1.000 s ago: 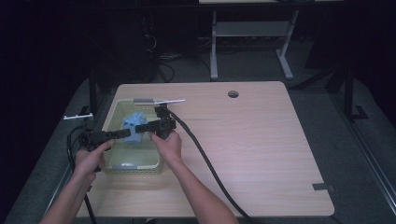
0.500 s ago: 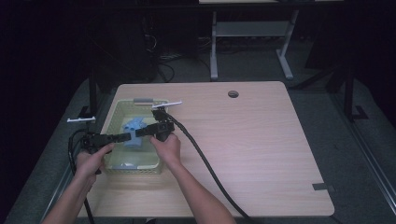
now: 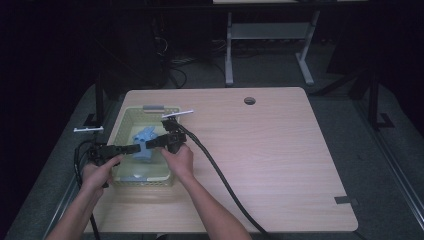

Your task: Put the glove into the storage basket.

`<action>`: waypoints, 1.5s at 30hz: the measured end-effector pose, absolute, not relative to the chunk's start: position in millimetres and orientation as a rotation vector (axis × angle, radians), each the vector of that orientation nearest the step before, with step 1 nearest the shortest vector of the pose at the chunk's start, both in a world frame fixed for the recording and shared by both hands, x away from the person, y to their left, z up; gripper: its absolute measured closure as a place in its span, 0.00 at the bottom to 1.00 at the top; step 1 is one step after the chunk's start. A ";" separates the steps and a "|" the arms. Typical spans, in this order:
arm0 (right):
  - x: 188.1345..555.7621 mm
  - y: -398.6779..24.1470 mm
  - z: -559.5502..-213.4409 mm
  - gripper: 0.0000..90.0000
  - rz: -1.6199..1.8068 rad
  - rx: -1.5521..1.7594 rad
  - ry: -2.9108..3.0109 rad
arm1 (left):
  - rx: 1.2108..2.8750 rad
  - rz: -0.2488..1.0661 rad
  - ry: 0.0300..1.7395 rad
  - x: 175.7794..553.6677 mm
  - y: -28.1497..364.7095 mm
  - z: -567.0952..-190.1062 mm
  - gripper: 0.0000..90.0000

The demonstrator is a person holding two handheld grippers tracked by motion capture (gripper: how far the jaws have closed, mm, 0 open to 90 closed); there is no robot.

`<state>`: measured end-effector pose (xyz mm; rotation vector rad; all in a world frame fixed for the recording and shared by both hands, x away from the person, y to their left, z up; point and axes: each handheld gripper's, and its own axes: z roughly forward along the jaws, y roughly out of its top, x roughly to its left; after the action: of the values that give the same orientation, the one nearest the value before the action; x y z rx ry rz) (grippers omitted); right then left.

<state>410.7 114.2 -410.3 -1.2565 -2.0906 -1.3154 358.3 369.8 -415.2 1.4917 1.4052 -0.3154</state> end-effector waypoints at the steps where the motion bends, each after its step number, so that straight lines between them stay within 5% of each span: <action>1: 410.6 114.3 -410.4 0.85 -1.314 -1.259 -2.092 | 1.492 -0.315 1.405 358.3 369.8 -415.2 0.84; 27: 411.2 91.4 -401.7 0.83 -1.382 -1.298 -2.070 | 1.531 -0.298 1.463 359.2 365.6 -414.7 0.84; 45: 401.4 61.8 -386.6 0.82 -1.473 -1.258 -2.044 | 1.894 -0.199 1.694 378.9 334.1 -415.0 0.77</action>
<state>401.4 61.8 -386.6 -1.2583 -2.0436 -1.4728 378.9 334.1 -415.0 1.8940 1.6938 -0.1994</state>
